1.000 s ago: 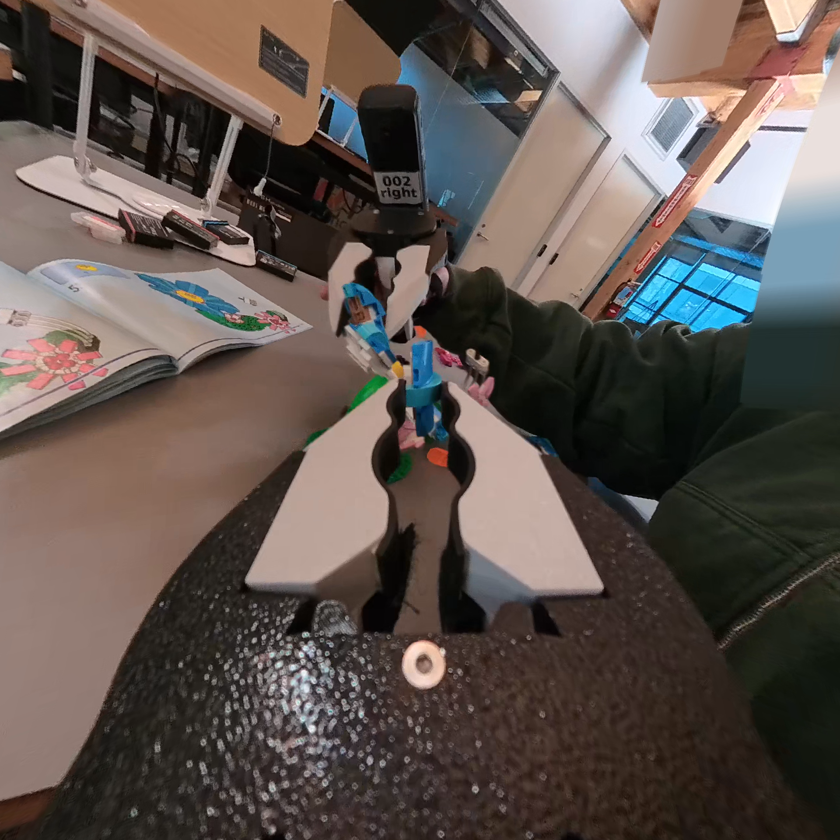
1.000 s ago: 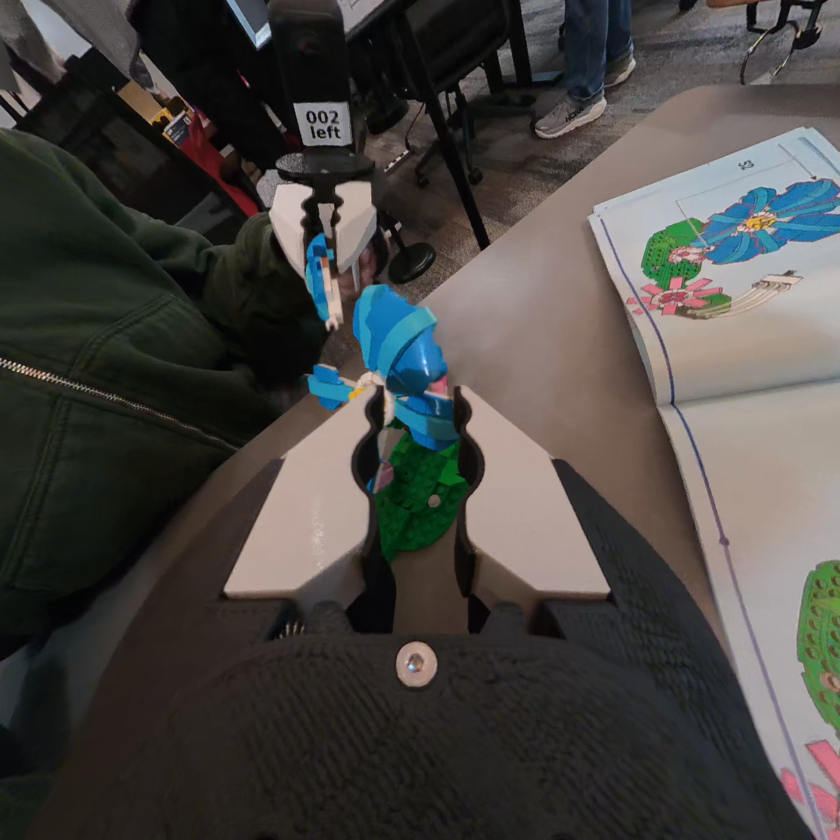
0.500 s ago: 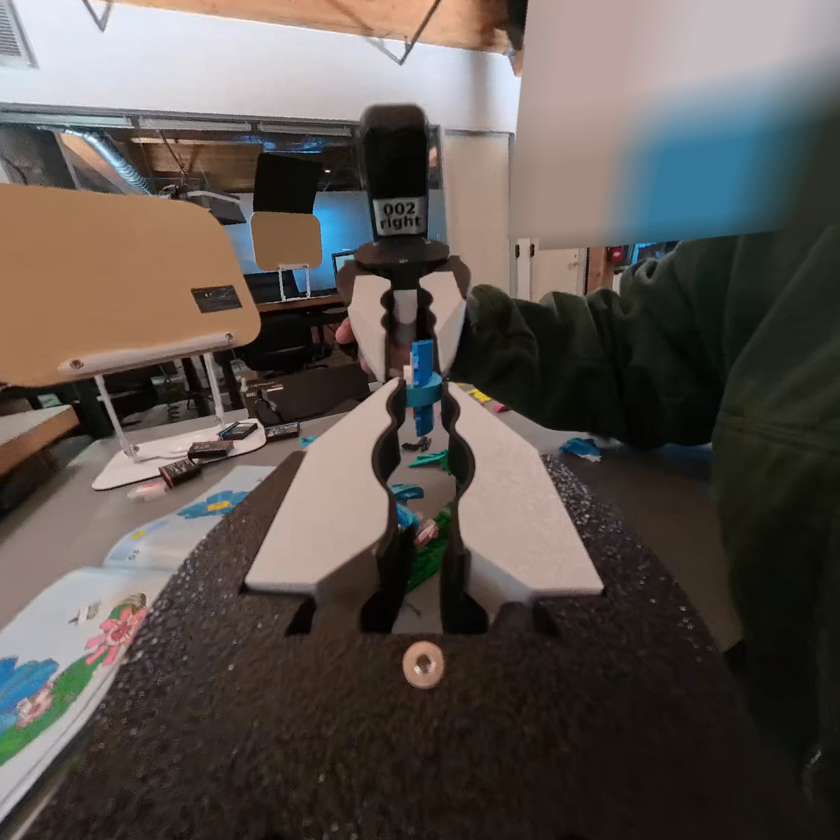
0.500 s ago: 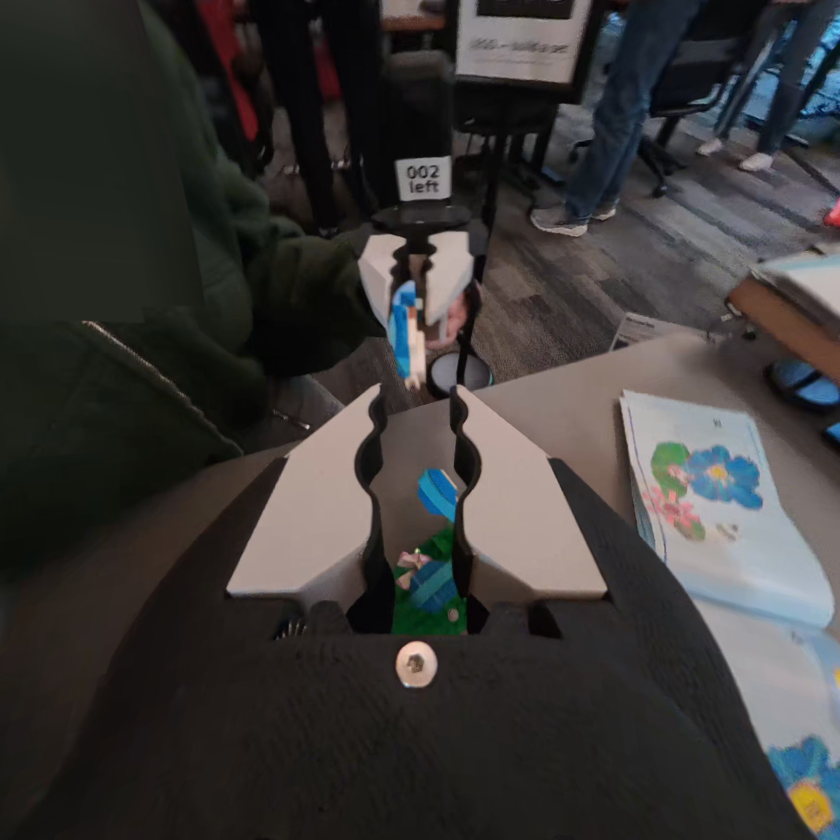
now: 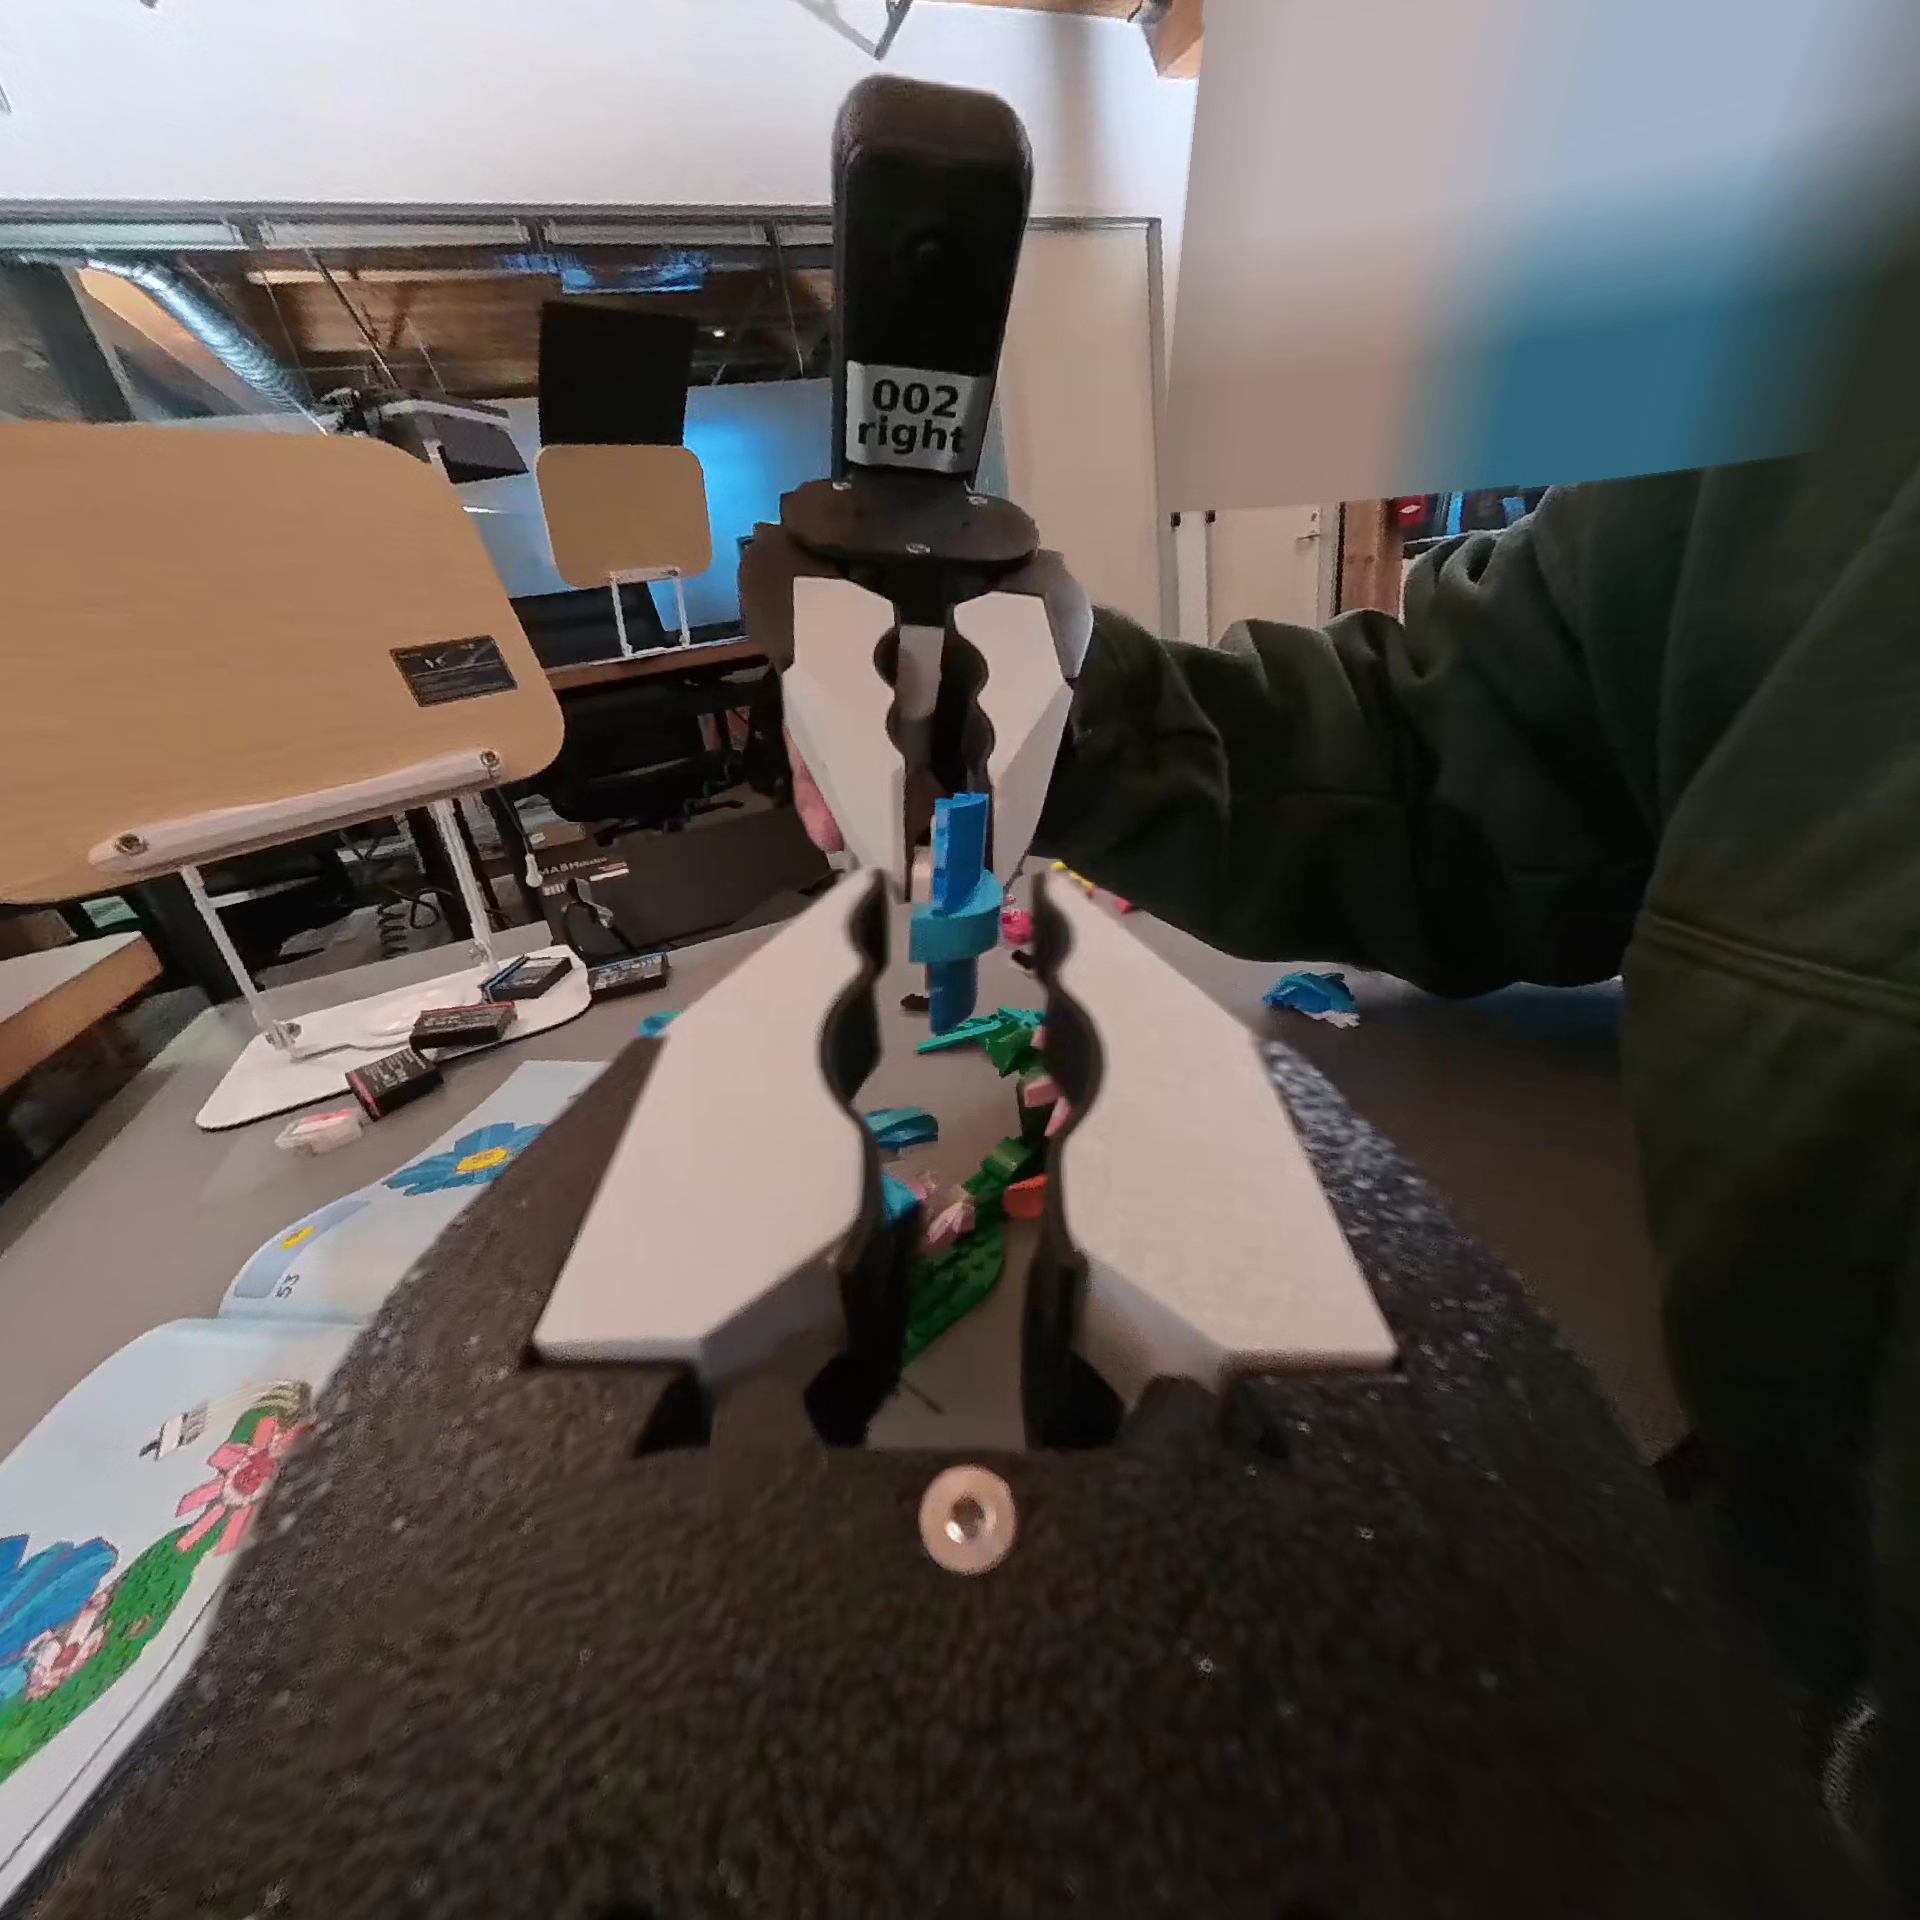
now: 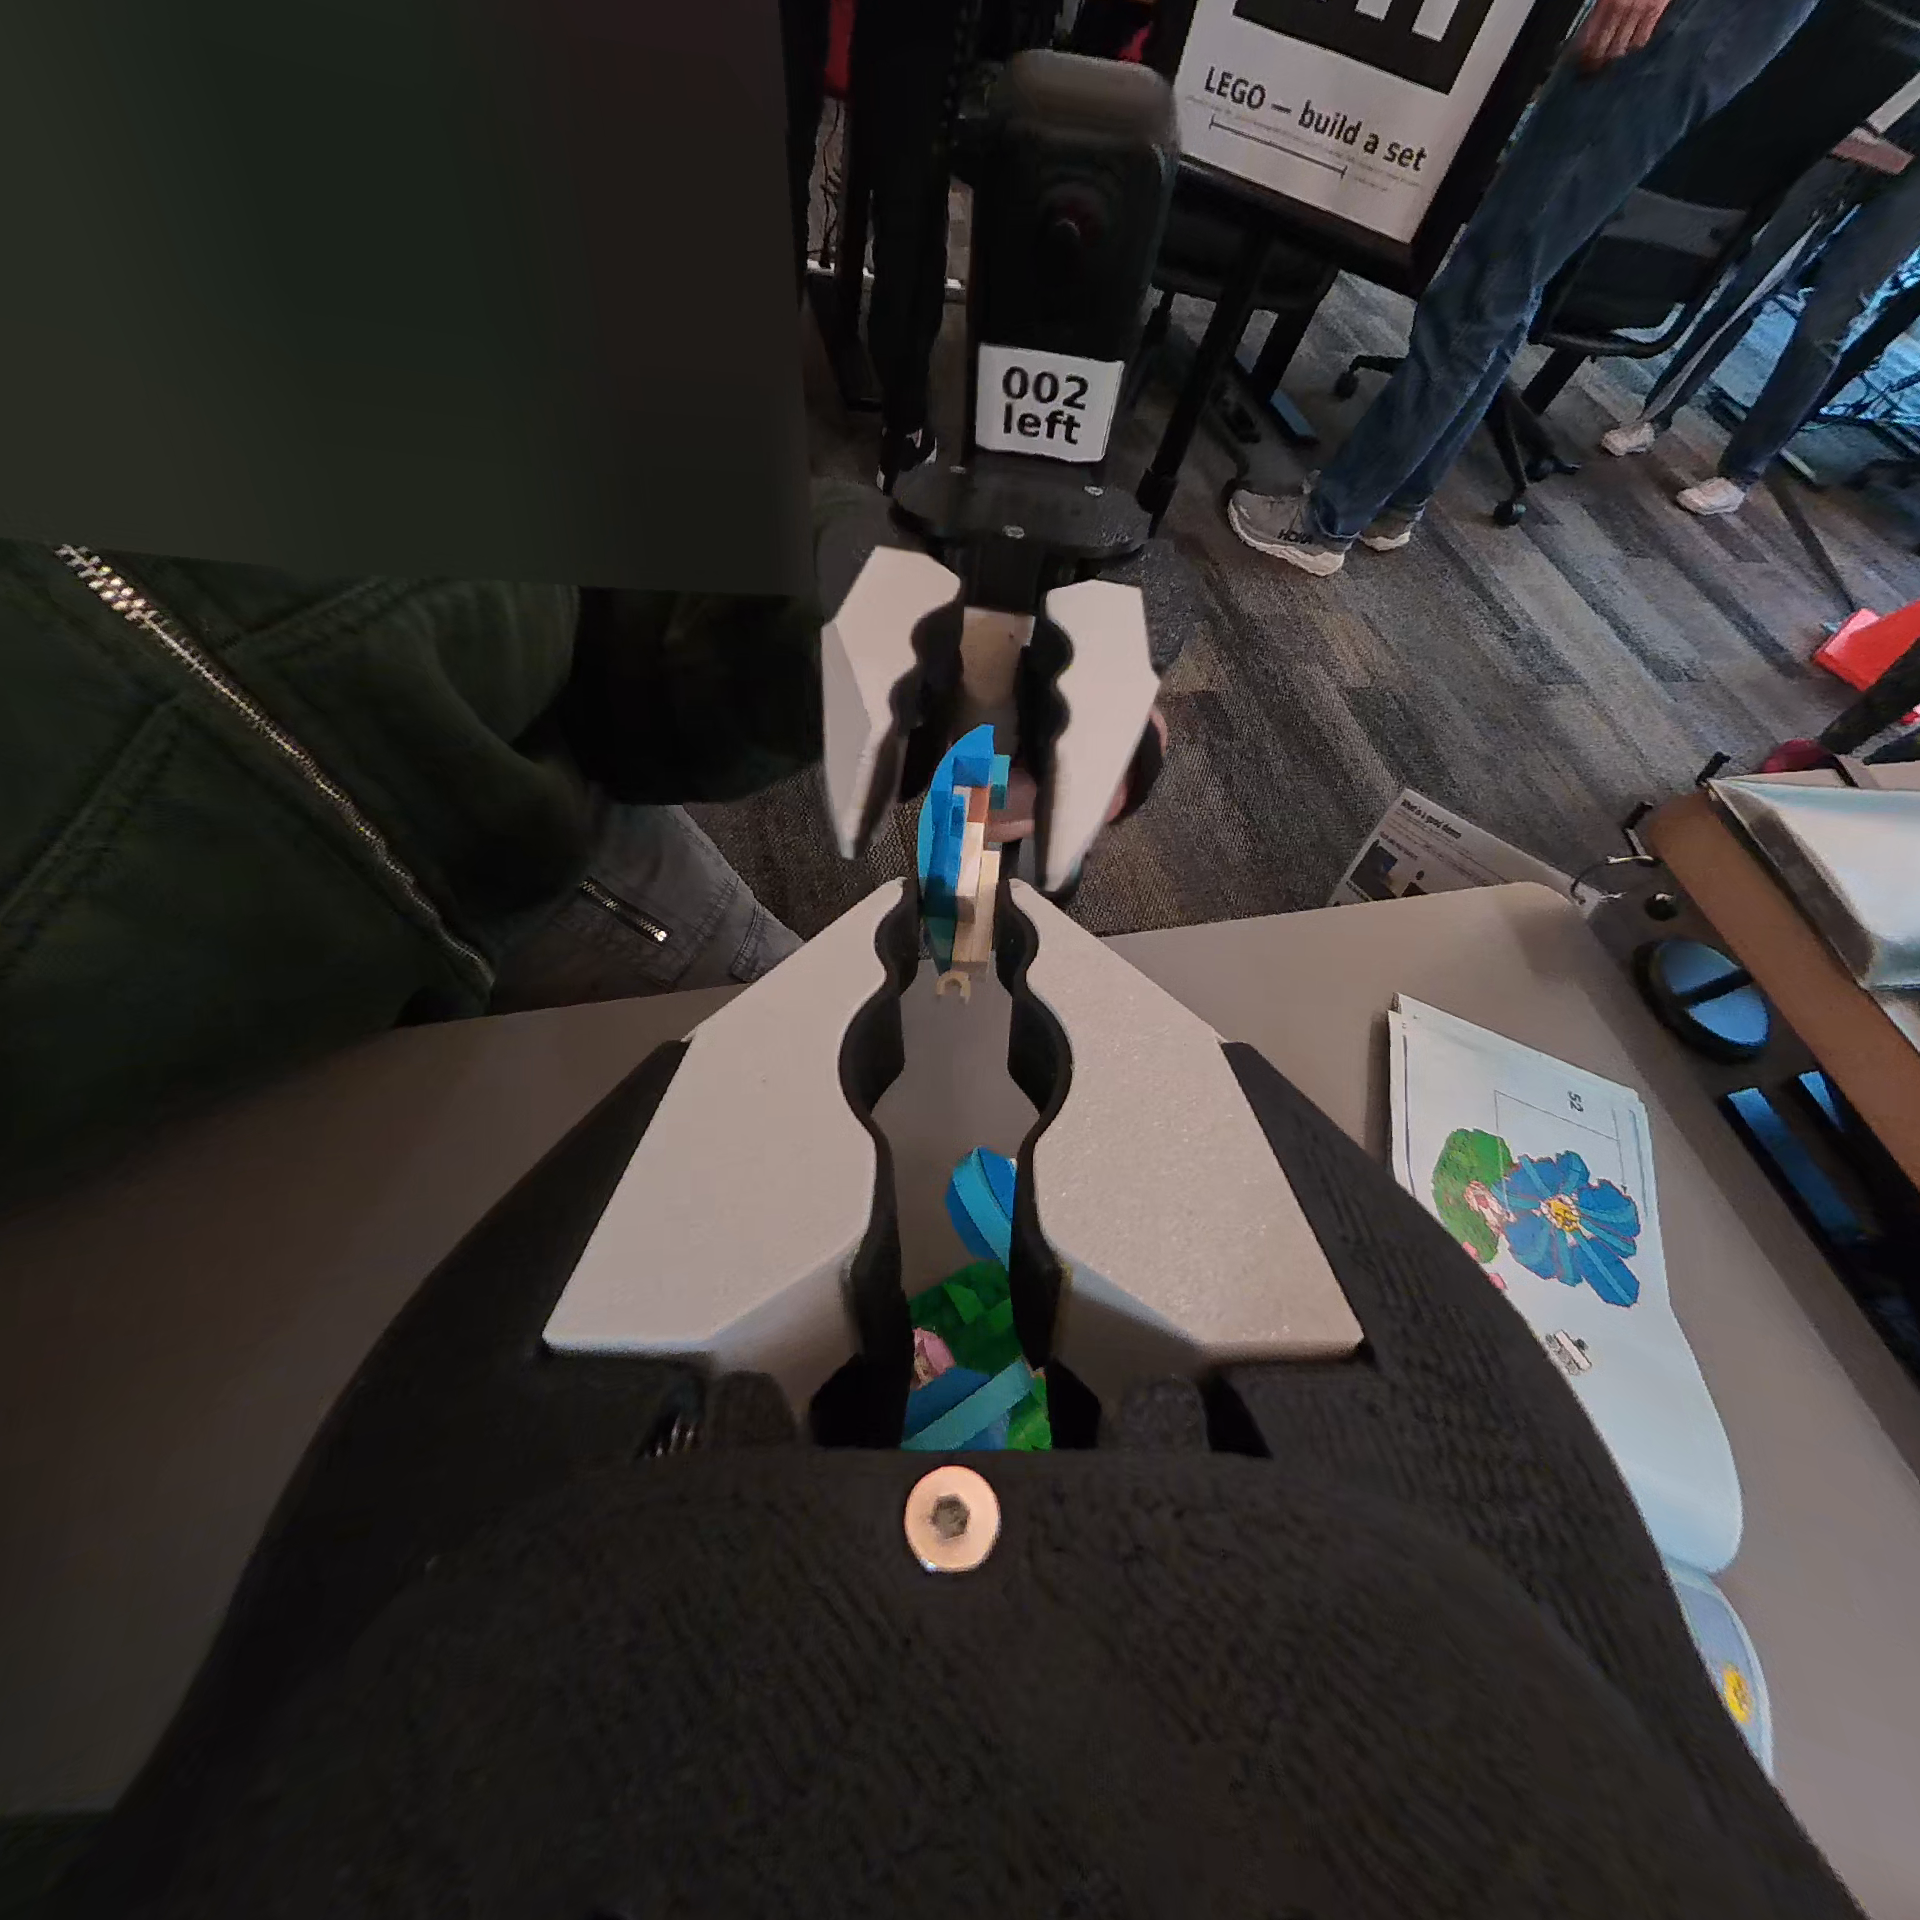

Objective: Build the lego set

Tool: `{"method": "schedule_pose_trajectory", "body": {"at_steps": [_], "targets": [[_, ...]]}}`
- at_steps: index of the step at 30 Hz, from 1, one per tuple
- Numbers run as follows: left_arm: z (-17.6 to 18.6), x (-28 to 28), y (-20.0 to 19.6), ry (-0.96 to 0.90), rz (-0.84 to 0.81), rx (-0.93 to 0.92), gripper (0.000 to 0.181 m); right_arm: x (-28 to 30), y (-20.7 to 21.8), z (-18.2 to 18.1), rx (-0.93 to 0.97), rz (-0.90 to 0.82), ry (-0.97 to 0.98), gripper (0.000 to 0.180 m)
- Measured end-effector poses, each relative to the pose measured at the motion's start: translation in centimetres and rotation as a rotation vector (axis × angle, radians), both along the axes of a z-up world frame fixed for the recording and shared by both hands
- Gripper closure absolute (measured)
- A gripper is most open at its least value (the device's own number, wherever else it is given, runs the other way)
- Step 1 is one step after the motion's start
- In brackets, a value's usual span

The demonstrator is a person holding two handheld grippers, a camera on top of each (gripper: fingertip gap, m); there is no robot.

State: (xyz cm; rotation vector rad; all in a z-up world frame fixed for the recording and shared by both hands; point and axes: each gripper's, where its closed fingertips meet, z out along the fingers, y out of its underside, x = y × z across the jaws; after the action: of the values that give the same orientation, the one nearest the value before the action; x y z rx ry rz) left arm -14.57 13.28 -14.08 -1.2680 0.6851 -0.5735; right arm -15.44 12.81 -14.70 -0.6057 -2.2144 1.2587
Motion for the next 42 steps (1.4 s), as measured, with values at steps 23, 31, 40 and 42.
{"method": "schedule_pose_trajectory", "body": {"at_steps": [23, 31, 40, 42], "targets": [[-7.4, -2.3, 5.4, -0.458, 0.053, -0.653, 0.167, -0.8, 9.4, -9.5, -0.674, -0.09, -0.541, 0.121], [-7.9, -2.2, 5.9, -0.47, 0.039, -0.695, 0.166, -0.5, 8.5, -9.9, -0.771, 0.021, -0.593, 0.141], [-8.6, -2.5, 6.3, -0.49, 0.041, -0.735, 0.166, -0.6, 8.5, -9.2, -0.78, 0.002, -0.482, 0.154], [-8.7, -2.6, 6.3, -0.484, 0.043, -0.749, 0.166, -0.5, 8.6, -9.3, -0.77, -0.006, -0.473, 0.154]]}}
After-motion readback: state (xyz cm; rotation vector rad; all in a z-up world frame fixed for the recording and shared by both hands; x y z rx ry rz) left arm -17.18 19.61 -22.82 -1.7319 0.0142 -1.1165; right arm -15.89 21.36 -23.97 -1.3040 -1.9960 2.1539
